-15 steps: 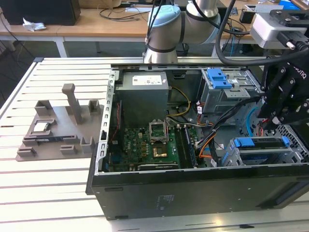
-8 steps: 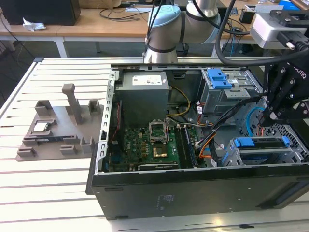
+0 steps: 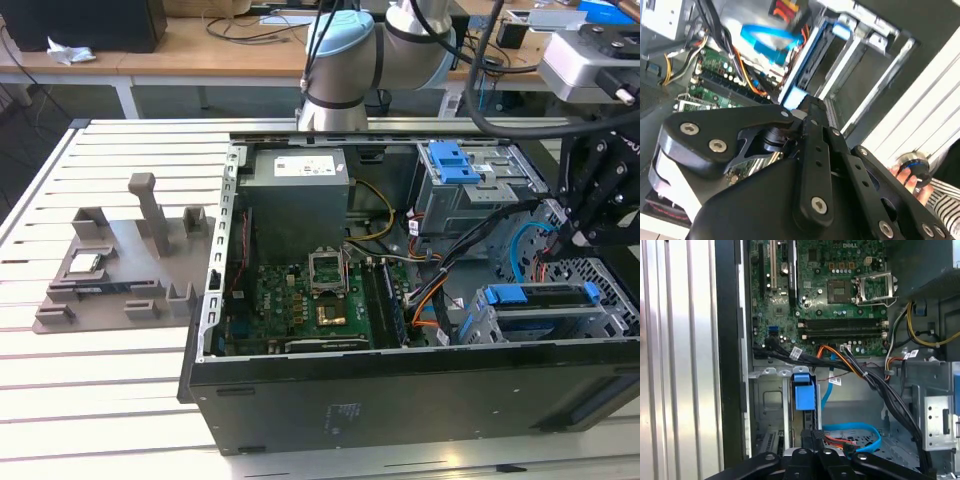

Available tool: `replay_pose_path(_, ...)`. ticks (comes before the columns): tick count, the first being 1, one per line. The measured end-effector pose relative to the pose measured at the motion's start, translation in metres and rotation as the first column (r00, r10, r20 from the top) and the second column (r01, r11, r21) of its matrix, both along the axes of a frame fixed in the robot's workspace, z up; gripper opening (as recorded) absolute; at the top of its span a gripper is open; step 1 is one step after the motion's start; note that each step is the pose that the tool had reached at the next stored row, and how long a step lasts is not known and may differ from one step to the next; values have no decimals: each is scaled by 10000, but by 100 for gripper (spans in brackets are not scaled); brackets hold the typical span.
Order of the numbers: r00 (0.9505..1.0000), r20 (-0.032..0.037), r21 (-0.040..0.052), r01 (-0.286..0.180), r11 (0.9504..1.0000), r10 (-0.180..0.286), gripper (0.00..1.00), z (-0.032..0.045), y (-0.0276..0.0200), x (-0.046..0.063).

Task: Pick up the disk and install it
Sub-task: 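Insert the disk into the insertion slot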

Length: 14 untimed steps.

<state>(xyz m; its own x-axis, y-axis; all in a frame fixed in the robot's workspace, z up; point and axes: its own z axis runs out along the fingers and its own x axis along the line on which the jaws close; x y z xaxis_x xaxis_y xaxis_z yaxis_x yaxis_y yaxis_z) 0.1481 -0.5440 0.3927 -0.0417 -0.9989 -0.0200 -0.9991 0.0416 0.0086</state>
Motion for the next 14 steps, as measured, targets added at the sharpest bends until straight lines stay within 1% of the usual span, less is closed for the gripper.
replay_pose_path(1, 10000, -27, -11, -1, 10000, 1, 11, -34, 22, 75)
replay_pose_path(2, 10000, -43, -16, -1, 10000, 1, 11, -59, 35, 122)
replay_pose_path(4, 10000, -58, -22, -1, 10000, 0, 11, -89, 51, 180)
replay_pose_path(8, 10000, -68, -23, -1, 10000, 0, 11, -111, 65, 287)
replay_pose_path(11, 10000, -67, -23, -1, 10000, 1, 11, -115, 72, 343)
replay_pose_path(14, 10000, -68, -22, 1, 10000, -1, 11, -116, 71, 345)
